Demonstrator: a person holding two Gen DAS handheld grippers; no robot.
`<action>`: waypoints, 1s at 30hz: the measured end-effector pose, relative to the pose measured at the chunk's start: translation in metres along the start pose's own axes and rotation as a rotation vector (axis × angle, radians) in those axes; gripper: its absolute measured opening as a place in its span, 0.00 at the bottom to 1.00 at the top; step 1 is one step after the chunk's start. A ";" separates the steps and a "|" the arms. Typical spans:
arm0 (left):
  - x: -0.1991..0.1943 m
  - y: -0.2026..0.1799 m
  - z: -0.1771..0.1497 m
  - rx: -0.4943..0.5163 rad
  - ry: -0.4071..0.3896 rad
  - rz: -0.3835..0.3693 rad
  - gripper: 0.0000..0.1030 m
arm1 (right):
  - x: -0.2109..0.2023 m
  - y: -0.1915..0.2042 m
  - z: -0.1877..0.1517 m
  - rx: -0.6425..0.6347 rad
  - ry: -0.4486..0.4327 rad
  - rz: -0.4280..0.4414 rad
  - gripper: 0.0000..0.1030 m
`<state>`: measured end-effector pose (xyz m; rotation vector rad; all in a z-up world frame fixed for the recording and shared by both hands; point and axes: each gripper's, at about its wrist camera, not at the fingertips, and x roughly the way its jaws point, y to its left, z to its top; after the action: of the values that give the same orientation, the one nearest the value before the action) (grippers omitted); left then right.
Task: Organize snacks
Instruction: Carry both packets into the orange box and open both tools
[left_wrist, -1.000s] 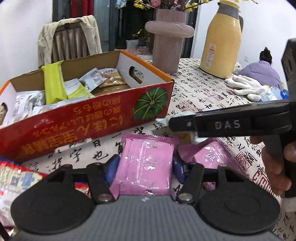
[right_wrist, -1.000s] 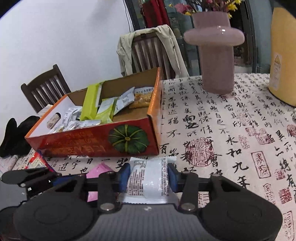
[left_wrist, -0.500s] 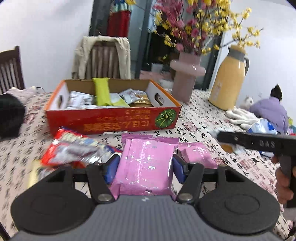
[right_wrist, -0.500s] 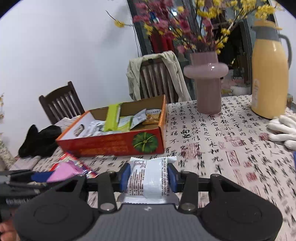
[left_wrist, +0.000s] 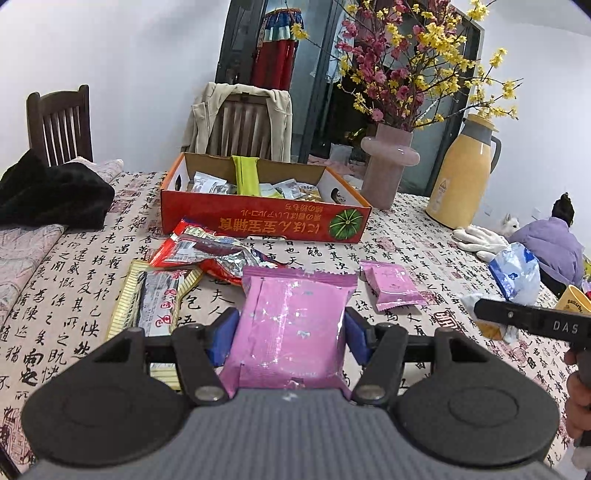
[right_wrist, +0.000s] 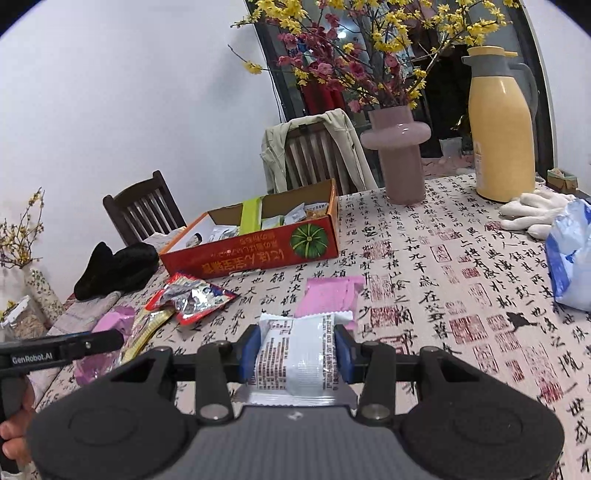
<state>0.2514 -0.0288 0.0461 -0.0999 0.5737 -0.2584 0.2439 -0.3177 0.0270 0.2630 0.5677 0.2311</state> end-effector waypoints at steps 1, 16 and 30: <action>-0.001 0.000 0.000 0.000 -0.002 -0.001 0.60 | -0.001 0.001 -0.001 0.001 0.001 0.002 0.40; 0.067 0.007 0.077 0.012 -0.039 -0.048 0.60 | 0.043 0.022 0.081 -0.116 -0.086 0.036 0.40; 0.239 0.014 0.163 -0.026 0.047 -0.089 0.60 | 0.248 -0.008 0.182 -0.031 0.009 0.012 0.41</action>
<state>0.5369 -0.0763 0.0548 -0.1451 0.6198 -0.3404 0.5495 -0.2870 0.0484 0.2354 0.5713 0.2529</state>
